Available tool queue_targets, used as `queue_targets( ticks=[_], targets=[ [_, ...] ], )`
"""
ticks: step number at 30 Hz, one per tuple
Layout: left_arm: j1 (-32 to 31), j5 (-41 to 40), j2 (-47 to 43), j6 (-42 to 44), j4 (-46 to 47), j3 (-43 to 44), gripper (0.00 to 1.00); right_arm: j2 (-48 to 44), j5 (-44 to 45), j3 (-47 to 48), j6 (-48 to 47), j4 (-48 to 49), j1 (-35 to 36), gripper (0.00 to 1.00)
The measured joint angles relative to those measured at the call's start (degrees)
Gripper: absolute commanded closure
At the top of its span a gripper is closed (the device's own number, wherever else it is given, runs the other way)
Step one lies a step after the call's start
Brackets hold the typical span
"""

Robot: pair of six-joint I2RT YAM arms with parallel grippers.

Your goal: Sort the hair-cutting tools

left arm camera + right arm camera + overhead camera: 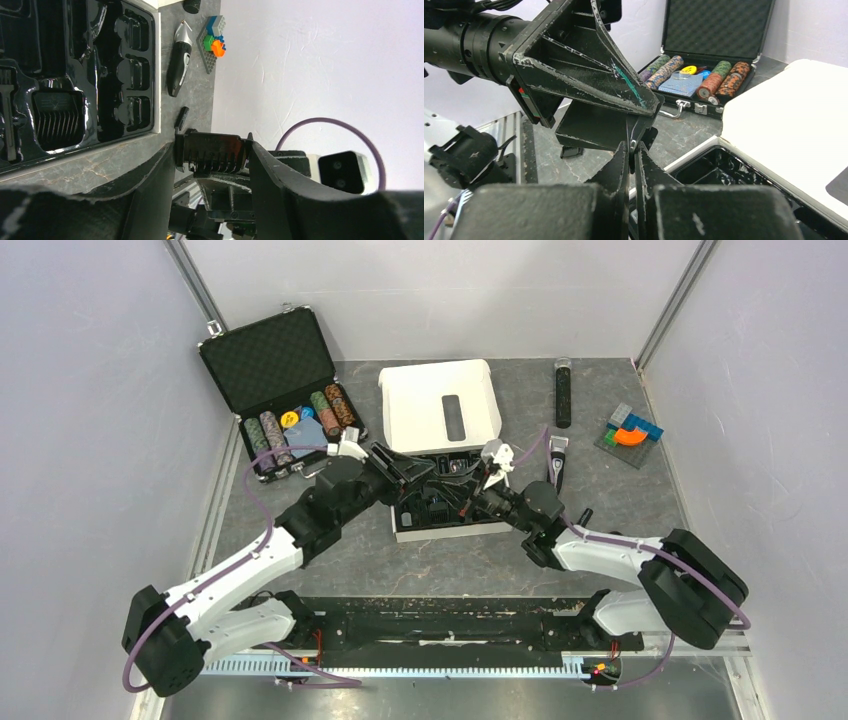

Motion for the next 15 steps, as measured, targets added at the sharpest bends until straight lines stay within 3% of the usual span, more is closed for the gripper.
queue_targets(
  ticks=[4, 9, 15],
  targets=[
    [-0.35, -1.03, -0.92, 4.59, -1.62, 0.09, 0.32, -1.31, -5.99, 0.07, 2.69, -2.8, -3.52, 1.0],
    [0.11, -1.79, -1.77, 18.34, -8.39, 3.69, 0.22, -3.1, -13.77, 0.07, 7.76, -6.97, -12.11, 1.0],
    [1.9, 7.04, -0.15, 37.66, -10.82, 10.38, 0.16, -5.14, -23.32, 1.51, 9.99, -15.85, -18.58, 1.0]
  ],
)
